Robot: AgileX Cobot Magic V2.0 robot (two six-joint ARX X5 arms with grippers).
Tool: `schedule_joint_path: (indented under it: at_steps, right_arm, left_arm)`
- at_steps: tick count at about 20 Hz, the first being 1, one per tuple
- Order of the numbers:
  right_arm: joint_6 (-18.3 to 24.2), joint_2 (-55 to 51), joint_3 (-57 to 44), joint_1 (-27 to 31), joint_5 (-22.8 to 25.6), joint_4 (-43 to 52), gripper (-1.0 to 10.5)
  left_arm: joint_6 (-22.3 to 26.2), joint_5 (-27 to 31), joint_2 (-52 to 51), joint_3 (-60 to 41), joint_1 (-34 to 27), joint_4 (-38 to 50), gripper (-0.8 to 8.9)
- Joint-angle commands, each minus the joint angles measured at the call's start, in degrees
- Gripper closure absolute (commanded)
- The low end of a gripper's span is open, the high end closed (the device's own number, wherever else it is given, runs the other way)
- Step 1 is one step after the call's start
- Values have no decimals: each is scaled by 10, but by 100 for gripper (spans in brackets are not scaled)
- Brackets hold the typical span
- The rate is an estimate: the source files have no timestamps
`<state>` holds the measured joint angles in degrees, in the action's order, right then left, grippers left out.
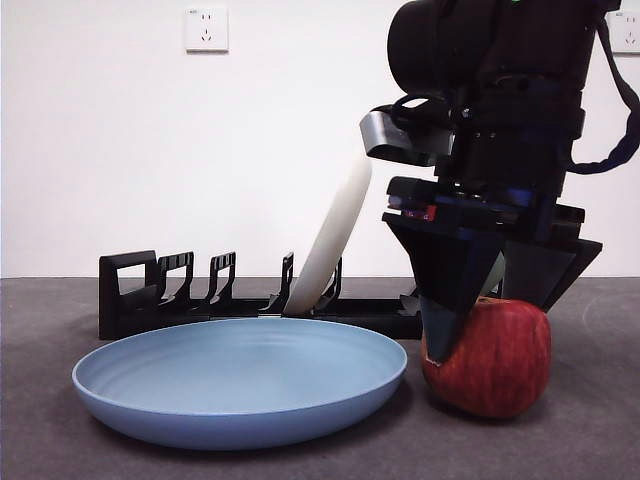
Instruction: Take the blue plate from the plate rack,put the plate on the table,take the apple from the table,put the apple in the plate
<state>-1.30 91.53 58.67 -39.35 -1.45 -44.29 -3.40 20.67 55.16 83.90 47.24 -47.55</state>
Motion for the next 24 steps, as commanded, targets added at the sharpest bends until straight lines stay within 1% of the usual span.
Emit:
schedule_joint_path:
  at_steps: [1,4,5,7,8,9,14,17,21,24]
  right_arm:
    - [-14,-8,2,-2,0,1,957]
    - [-34,-44,20,-7,-2,1,957]
    - [-33,-54,33,-9,-9,1,958]
    - [-33,-57,67,-14,-59,0,959]
    - [-33,-56,85,-14,-72,3,959]
    - [-33,-53,100,-20,-74,12,959]
    - [-33,12,182,-61,-69,25,959]
    - [-27,75,222,-84,-25,22,959]
    - [-27,143,234,-99,-26,21,959]
    - [-27,171,233,-104,-26,18,959]
  left_arm:
    - [14,3,-1,-2,-2,-1,375]
    - [20,3,-1,-2,-5,-1,375]
    - [21,2,-1,-2,-8,-1,375]
    - [22,2,-1,-2,-13,0,375]
    - [22,2,-1,-2,-15,0,375]
    - [22,2,-1,-2,-17,-1,375]
    - [22,2,-1,-2,-17,-1,375]
    - [22,2,-1,-2,-17,-1,375]
    - [22,2,-1,-2,-17,-1,375]
    - [22,2,-1,-2,-17,-1,375]
